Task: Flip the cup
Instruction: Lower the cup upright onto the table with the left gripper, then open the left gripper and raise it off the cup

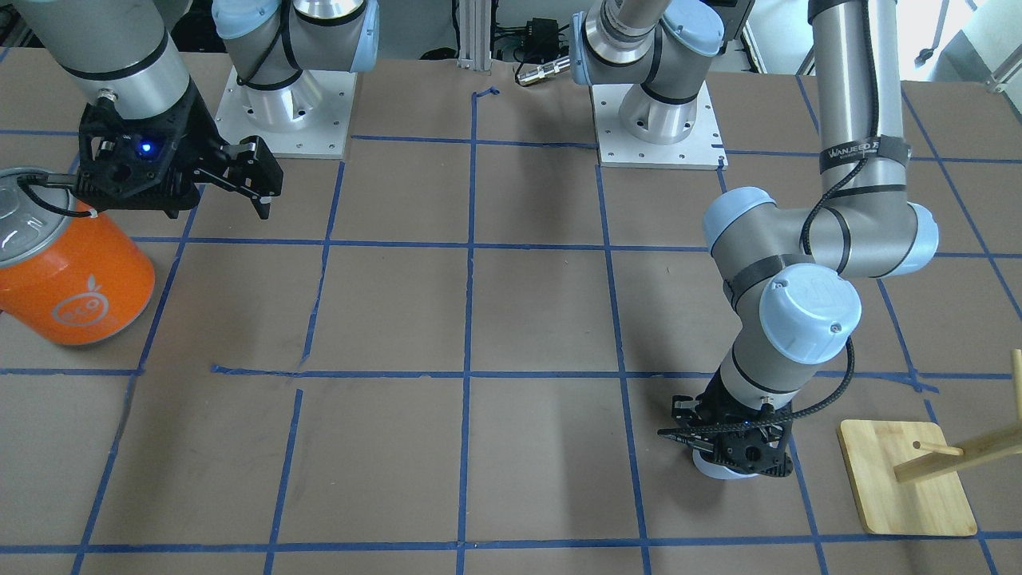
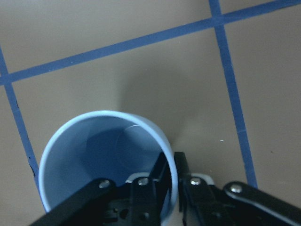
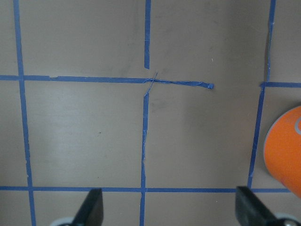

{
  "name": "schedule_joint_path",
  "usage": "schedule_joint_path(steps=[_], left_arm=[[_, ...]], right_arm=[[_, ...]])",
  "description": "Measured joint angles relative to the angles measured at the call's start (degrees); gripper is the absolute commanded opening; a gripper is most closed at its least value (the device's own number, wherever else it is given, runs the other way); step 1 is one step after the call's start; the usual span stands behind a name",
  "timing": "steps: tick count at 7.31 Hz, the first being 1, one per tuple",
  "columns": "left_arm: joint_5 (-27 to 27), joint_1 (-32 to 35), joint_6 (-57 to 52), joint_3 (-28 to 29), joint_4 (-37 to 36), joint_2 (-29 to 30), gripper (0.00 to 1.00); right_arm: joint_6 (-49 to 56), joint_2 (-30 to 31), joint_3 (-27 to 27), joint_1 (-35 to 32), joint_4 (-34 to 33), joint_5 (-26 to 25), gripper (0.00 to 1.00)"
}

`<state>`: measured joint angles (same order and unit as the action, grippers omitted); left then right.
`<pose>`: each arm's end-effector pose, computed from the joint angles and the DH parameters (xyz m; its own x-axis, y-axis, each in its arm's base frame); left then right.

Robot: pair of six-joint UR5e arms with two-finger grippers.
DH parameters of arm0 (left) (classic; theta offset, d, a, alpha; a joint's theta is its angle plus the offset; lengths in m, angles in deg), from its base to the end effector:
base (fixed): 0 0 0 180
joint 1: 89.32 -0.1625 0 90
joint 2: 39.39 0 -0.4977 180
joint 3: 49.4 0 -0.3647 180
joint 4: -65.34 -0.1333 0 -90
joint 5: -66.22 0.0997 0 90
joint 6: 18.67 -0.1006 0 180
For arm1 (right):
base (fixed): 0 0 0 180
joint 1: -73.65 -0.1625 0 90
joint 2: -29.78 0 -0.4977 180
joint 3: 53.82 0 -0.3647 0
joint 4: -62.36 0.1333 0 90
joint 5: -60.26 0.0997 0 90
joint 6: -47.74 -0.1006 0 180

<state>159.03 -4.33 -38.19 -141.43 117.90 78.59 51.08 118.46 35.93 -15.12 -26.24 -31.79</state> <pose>-0.0701 -0.6699 0.3329 -0.9662 0.2419 -0.0890 0.2507 0.9623 -0.1056 0.1196 -0.4741 0.5485 -0.9987 -0.0383 0.0332 -0.0368 0.9983 0.0451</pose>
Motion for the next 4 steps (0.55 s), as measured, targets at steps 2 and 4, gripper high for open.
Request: schedule_joint_path(steps=[2,4], left_arm=[[-0.1,-0.4,-0.1,0.2,0.0,-1.5,1.0],[0.8,-0.3,0.8,0.8,2.6,-5.5,1.0]], right_arm=[[0.0,0.1,0.1,0.0,0.0,-0.2,1.0],[0.0,0.1,0.2,0.0,0.0,-0.2,1.0]])
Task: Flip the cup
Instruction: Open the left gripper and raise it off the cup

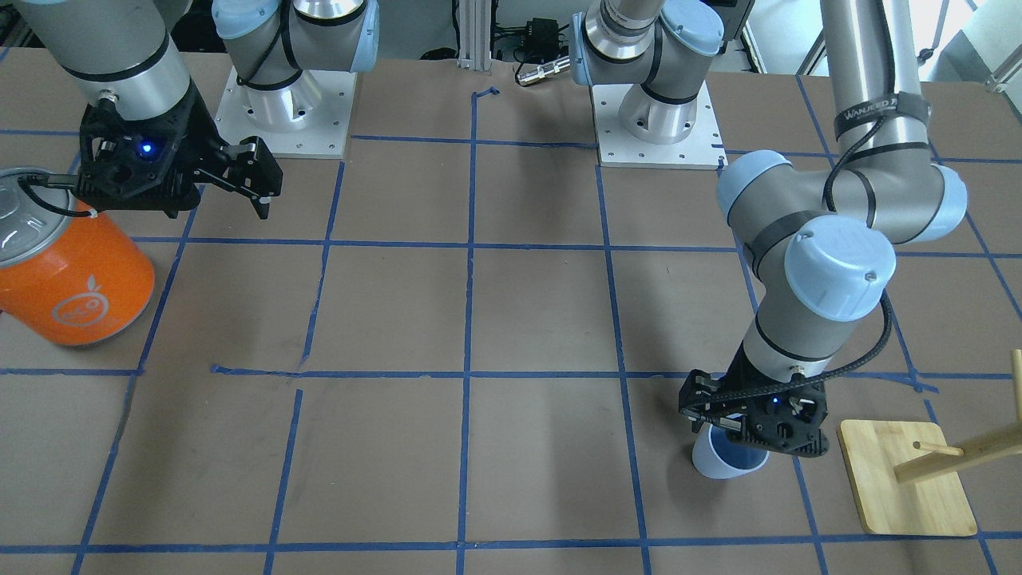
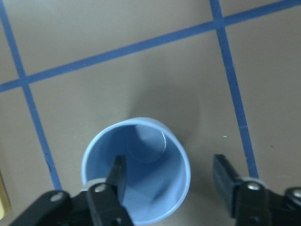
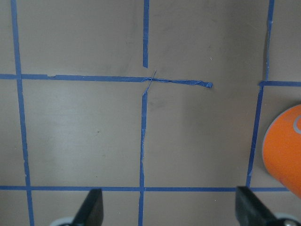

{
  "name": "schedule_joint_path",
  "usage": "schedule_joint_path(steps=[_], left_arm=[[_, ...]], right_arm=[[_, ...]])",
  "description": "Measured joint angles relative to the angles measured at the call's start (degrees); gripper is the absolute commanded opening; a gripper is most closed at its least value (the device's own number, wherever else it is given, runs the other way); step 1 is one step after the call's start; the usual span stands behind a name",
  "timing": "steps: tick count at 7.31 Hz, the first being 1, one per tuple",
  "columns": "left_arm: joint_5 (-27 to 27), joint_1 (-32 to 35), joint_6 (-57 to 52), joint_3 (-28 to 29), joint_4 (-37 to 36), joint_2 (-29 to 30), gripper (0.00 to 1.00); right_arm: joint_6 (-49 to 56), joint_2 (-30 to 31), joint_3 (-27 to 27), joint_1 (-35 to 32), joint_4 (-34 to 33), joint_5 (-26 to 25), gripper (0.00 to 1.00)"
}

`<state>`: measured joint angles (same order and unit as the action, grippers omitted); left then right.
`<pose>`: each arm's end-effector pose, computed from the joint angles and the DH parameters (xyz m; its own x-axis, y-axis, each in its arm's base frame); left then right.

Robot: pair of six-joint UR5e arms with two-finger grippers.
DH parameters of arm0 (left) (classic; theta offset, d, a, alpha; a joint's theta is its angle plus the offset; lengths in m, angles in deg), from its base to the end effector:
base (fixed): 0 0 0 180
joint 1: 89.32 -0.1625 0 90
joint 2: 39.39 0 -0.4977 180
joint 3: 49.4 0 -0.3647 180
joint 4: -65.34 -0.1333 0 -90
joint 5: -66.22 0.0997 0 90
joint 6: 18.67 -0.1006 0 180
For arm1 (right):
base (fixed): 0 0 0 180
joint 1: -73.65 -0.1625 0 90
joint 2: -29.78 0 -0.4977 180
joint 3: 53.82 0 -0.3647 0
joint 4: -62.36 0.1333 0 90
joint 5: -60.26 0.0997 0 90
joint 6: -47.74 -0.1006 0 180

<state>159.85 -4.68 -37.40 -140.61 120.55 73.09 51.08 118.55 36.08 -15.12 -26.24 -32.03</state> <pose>-0.0665 -0.6505 0.3965 -0.9694 0.2139 -0.1207 0.2319 0.9591 -0.1624 0.1192 -0.4731 0.5481 -0.9986 -0.0385 0.0373 -0.0368 0.9982 0.0464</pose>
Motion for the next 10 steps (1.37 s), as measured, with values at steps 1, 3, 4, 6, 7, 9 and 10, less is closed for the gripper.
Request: schedule_joint_path(steps=[1,3,4,6,7,9,10], left_arm=[[0.3,0.2,1.7,0.1,4.5,-3.3,1.0],[-0.1,1.2,10.3,0.2,11.9,-10.4,1.0],[-0.6,1.6,13.9,0.2,15.4,-13.5,1.0],[-1.1,3.9,19.2,0.1,23.1,-18.9,1.0],[-1.0,5.5,21.6,0.1,25.6,-20.9,1.0],[-0.3,7.0,23.3,0.1,29.4,-23.7,1.0],[0.2,7.2,23.5,0.1,30.2,-24.1,1.0]], right_arm=[[0.0,0.0,0.0,0.0,0.0,0.0,1.0],[0.0,0.0,0.0,0.0,0.0,0.0,1.0],[0.0,0.0,0.0,0.0,0.0,0.0,1.0],[0.0,0.0,0.0,0.0,0.0,0.0,1.0],[0.0,0.0,0.0,0.0,0.0,0.0,1.0],[0.0,0.0,0.0,0.0,0.0,0.0,1.0],[0.0,0.0,0.0,0.0,0.0,0.0,1.0]])
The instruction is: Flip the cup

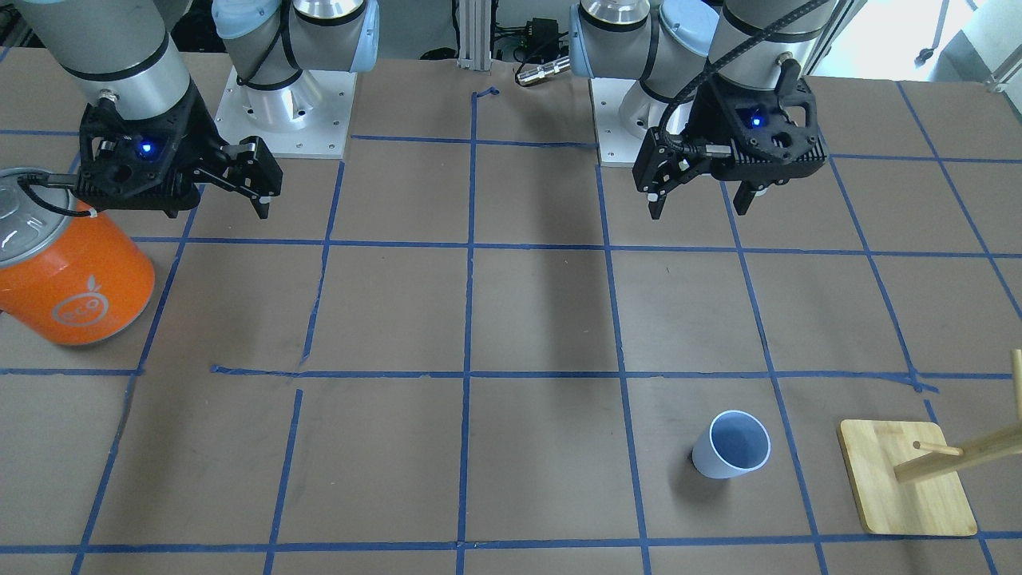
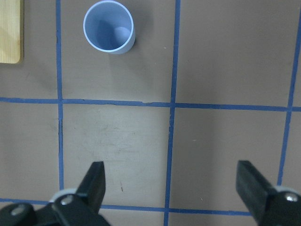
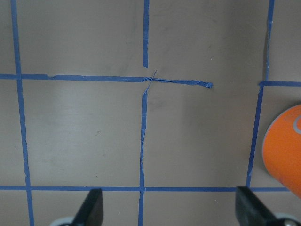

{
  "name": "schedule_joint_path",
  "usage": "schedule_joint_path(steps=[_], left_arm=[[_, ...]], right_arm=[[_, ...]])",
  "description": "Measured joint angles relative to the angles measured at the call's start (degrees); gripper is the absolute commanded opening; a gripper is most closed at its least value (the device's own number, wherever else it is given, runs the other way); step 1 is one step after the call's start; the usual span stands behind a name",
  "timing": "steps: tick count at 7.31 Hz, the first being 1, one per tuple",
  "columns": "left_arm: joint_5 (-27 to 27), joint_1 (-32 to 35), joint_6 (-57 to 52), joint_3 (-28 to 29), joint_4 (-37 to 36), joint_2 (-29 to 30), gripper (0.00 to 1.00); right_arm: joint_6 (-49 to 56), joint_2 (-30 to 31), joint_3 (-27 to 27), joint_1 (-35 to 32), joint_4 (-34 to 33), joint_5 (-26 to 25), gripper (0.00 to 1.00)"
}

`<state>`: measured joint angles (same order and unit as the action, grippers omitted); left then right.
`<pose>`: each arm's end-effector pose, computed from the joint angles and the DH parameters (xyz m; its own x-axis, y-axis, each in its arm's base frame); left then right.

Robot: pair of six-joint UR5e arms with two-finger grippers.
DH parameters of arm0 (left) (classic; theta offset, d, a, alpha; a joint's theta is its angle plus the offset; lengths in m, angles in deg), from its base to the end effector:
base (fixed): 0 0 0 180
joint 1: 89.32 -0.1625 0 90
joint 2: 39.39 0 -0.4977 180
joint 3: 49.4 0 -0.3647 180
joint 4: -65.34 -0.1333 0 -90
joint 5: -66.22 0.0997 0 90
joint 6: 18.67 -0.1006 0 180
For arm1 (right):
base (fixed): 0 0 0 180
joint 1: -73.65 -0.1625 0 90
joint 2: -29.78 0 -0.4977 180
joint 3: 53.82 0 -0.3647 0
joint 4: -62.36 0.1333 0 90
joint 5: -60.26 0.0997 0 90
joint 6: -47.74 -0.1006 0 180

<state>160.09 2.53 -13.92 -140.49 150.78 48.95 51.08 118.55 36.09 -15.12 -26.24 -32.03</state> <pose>-0.1412 -0.4542 0.5726 -0.9966 -0.0563 -0.0596 -0.0505 0.9942 -0.0947 0.1192 -0.4731 0.5480 -0.9986 -0.0385 0.0373 -0.0368 0.9982 0.0466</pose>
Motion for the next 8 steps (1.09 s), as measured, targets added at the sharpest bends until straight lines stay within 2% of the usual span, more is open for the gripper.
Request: schedule_joint_path(steps=[2,5,8], left_arm=[[0.3,-0.1,0.1,0.9,0.0,0.7,1.0],[-0.1,-0.3,0.3,5.8,0.0,4.3,1.0],[-0.1,-0.1,0.4,5.0,-0.4,4.7,1.0]], right_arm=[[0.0,0.0,0.0,0.0,0.0,0.0,1.0],[0.0,0.0,0.0,0.0,0.0,0.0,1.0],[0.0,0.0,0.0,0.0,0.0,-0.1,1.0]])
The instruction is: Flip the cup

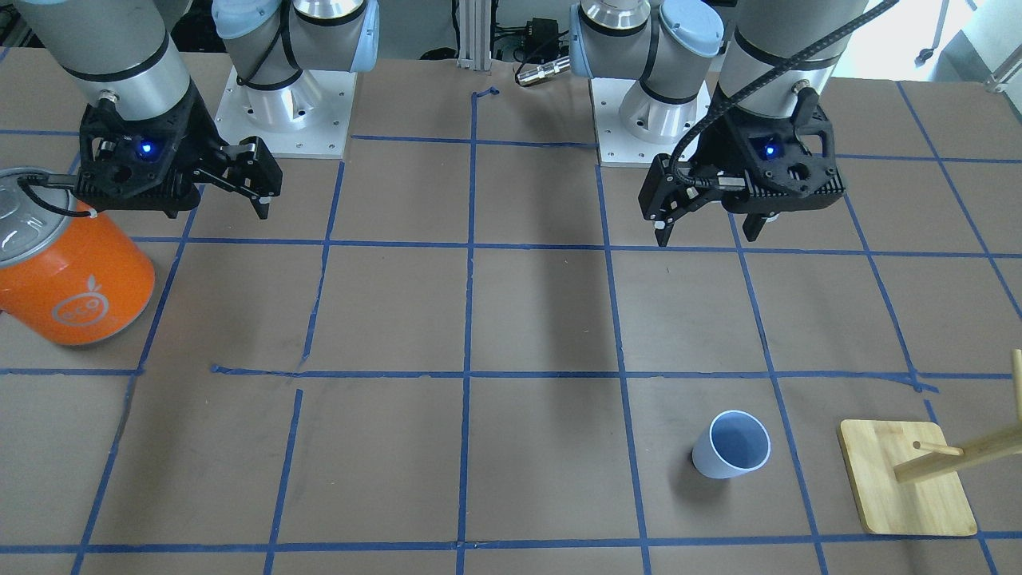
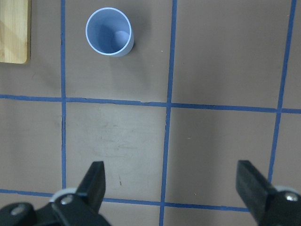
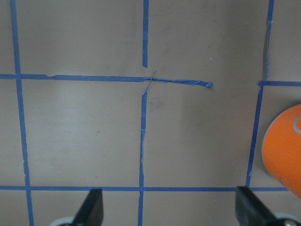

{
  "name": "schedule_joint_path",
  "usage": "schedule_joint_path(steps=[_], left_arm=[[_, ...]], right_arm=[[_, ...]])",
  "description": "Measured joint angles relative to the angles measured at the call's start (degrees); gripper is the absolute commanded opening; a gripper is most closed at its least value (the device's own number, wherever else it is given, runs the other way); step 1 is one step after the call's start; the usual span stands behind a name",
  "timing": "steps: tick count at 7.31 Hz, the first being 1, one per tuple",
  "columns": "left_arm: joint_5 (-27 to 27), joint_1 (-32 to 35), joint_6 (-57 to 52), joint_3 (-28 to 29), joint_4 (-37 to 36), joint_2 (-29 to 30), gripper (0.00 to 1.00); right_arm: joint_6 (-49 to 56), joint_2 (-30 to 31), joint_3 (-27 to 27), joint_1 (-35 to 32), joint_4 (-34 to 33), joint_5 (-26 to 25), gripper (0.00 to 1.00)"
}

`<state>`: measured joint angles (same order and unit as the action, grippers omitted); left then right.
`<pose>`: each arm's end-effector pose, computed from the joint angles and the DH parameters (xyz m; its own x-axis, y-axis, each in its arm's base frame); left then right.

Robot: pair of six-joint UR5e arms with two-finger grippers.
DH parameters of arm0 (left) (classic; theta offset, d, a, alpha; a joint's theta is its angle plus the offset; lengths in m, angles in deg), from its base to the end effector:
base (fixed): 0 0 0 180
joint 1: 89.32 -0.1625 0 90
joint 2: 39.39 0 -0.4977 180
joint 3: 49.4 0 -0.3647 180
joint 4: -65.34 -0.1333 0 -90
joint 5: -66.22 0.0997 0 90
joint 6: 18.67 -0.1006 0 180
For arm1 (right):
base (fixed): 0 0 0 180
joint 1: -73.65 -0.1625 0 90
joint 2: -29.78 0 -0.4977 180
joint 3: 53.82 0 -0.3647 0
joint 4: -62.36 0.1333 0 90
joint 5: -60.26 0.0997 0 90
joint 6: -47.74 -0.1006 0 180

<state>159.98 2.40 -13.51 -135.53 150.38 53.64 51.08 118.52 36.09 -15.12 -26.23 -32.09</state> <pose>-0.1417 -0.4963 0.5751 -0.9962 -0.0662 -0.0559 -0.0600 0.9925 -0.1065 0.1190 -0.4733 0.5477 -0.9985 -0.0386 0.0383 -0.0368 0.9982 0.0473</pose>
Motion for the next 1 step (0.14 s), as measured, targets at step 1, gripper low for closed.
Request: schedule_joint_path(steps=[1], left_arm=[[0.0,0.0,0.0,-0.2,0.0,-0.1,1.0]], right_arm=[[0.0,0.0,0.0,0.0,0.0,0.0,1.0]])
